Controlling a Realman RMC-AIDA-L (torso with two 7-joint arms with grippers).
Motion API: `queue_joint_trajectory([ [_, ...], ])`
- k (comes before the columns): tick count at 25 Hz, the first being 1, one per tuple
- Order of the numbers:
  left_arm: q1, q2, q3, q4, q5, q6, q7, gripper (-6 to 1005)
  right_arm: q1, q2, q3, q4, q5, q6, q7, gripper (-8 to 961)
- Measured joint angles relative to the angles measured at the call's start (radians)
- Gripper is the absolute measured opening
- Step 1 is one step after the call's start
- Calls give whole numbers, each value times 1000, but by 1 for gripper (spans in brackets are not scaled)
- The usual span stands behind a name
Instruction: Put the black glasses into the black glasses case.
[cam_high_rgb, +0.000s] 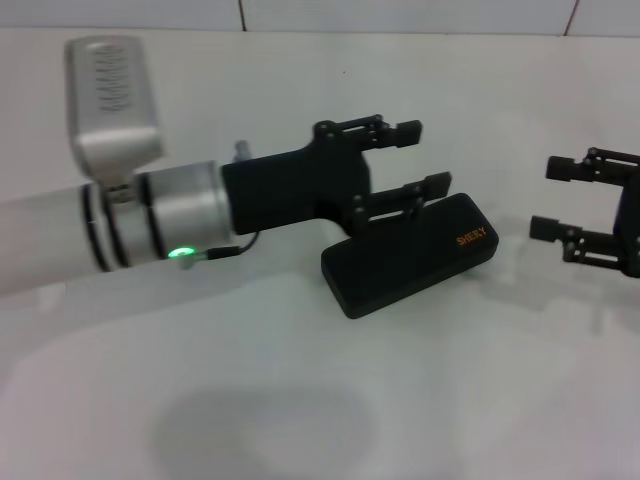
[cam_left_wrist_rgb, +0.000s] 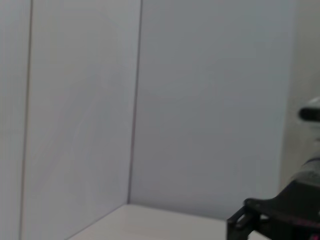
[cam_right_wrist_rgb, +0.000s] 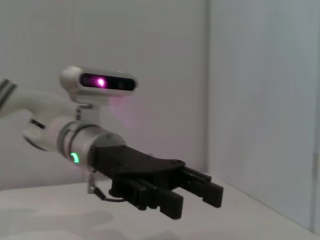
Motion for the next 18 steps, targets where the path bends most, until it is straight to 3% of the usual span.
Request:
queue_joint_trajectory([
  [3, 26, 39, -7, 3, 11, 85, 6, 615, 16, 15, -1, -16, -9, -46, -10, 520],
  [7, 69, 77, -9, -4, 42, 178, 50, 697, 59, 41, -12, -1, -33, -91, -45, 717],
  [11, 131, 80, -11, 0, 63, 208, 117, 798, 76, 72, -48, 33, -67, -90, -130, 891],
  [14, 168, 77, -33, -4, 74, 209, 140, 888, 87, 74, -75, 86, -62, -90, -191, 890],
  [18, 209, 72, -51, -6, 86, 211, 163, 888, 118, 73, -74, 162, -34, -80, -249, 888],
])
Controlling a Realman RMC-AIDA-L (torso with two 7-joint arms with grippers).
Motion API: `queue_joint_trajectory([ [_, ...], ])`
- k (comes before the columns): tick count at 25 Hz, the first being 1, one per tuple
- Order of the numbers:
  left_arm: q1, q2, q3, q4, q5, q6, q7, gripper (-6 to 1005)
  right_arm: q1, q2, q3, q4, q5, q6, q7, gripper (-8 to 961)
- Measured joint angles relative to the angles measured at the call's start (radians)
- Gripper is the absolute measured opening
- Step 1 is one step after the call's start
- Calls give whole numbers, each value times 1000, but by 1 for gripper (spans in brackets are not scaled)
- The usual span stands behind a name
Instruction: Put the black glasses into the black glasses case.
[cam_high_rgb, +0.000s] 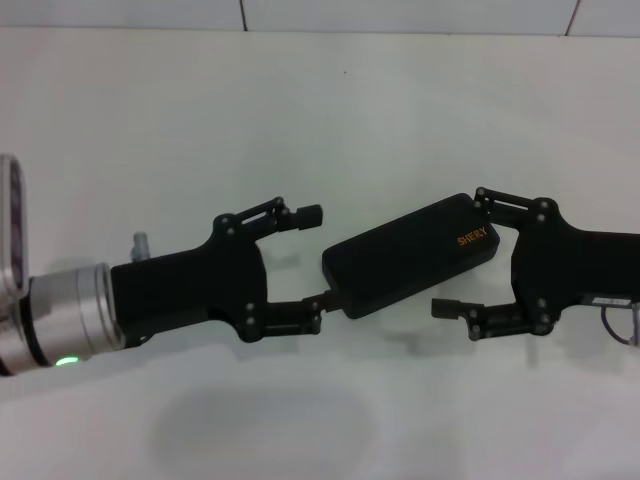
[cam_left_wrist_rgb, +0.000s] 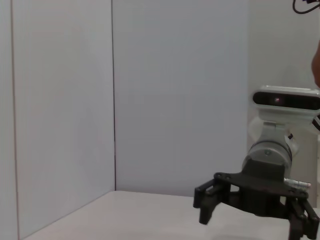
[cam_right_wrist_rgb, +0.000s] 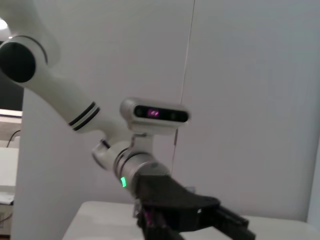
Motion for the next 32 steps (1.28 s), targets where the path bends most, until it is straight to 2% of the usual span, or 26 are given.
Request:
queue_joint_trajectory([
  [13, 11, 8, 0, 0, 3, 8, 7, 888, 7, 2, 4, 61, 40, 23, -69, 886],
  [32, 24, 0, -11, -1, 3, 9, 42, 888, 5, 2, 6, 87, 77, 34, -99, 886],
])
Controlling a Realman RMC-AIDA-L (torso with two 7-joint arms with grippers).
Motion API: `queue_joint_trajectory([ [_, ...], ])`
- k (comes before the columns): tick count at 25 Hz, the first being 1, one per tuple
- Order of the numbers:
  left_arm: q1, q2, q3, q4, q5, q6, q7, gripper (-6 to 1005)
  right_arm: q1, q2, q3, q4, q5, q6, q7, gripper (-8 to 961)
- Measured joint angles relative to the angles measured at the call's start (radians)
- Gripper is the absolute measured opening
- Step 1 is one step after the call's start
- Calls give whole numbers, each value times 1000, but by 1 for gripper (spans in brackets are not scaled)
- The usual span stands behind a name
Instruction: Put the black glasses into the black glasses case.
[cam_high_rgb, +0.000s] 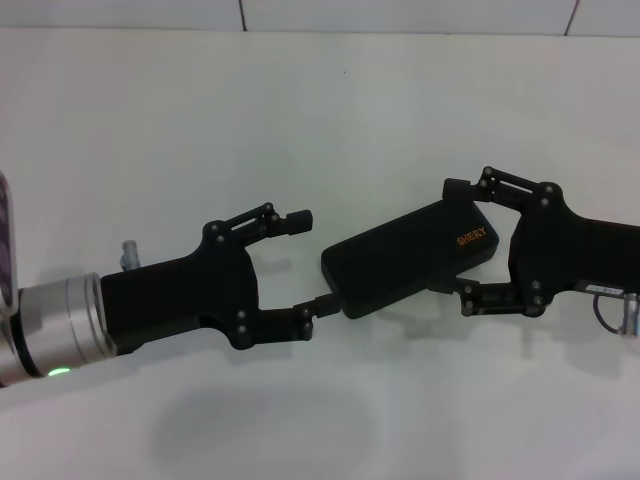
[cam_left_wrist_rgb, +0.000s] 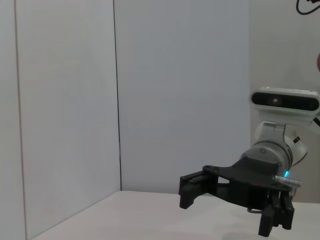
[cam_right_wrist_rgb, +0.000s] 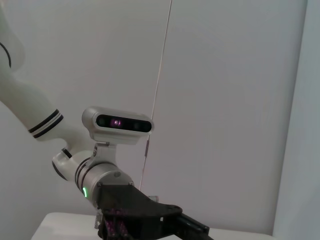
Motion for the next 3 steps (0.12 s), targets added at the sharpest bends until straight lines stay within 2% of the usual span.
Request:
queue_joint_trajectory([
  [3, 1, 0, -1, -1, 0, -1, 0, 888, 0, 1, -1, 1, 6, 0, 0, 886],
])
